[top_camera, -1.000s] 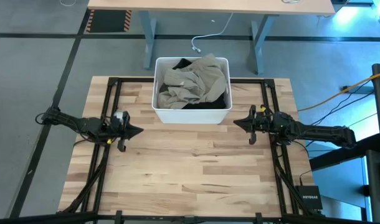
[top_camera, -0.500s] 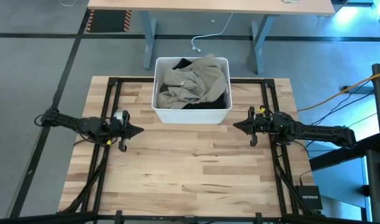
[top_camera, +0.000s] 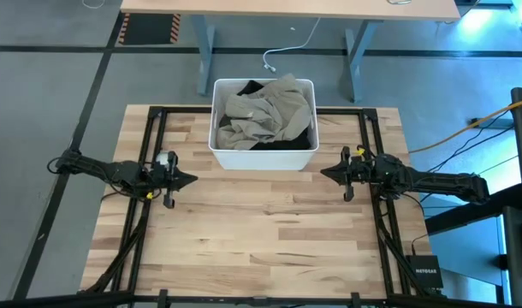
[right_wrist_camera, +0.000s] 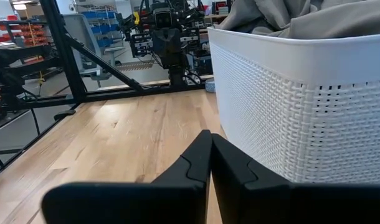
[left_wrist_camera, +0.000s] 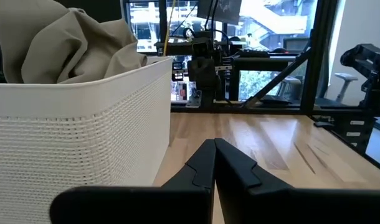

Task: Sort clothes
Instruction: Return to Home Position

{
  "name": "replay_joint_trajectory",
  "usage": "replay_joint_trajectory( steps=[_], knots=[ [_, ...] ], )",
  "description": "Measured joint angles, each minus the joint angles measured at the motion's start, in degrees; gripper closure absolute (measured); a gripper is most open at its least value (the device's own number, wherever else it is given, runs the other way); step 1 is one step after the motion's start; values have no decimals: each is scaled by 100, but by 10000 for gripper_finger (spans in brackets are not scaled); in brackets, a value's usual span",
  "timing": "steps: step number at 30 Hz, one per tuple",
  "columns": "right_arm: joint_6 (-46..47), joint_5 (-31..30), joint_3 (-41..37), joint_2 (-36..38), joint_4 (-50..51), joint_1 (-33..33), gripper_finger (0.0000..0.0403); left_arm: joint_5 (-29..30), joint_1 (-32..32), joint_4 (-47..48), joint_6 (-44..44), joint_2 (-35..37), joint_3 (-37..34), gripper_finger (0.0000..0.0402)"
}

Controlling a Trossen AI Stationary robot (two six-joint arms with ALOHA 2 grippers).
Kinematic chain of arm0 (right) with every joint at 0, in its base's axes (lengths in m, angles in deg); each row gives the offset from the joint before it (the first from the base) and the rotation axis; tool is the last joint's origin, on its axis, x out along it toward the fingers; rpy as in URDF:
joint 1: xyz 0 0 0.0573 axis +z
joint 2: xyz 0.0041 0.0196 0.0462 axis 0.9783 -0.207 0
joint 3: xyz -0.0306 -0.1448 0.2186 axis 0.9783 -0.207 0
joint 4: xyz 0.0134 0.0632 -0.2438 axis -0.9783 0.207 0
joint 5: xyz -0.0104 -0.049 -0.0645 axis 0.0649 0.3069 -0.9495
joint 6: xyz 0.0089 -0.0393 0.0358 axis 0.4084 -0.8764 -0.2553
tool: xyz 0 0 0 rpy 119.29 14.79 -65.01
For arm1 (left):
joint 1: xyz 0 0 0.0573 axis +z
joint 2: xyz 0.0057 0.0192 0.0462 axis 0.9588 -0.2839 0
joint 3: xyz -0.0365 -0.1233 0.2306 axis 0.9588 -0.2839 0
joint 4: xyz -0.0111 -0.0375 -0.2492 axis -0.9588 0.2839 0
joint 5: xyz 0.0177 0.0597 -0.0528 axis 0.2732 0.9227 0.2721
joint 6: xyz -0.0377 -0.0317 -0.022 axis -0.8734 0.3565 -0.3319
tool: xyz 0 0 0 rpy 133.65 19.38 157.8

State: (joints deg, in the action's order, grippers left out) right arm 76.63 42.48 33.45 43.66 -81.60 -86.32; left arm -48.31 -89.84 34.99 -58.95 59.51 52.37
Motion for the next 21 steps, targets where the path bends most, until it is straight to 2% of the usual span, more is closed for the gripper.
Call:
replay_joint_trajectory(
  steps=[21],
  knots=[
    [-1,-2,-2,0,-2,0,379,-2,0,0,45,2,0,401]
  ],
)
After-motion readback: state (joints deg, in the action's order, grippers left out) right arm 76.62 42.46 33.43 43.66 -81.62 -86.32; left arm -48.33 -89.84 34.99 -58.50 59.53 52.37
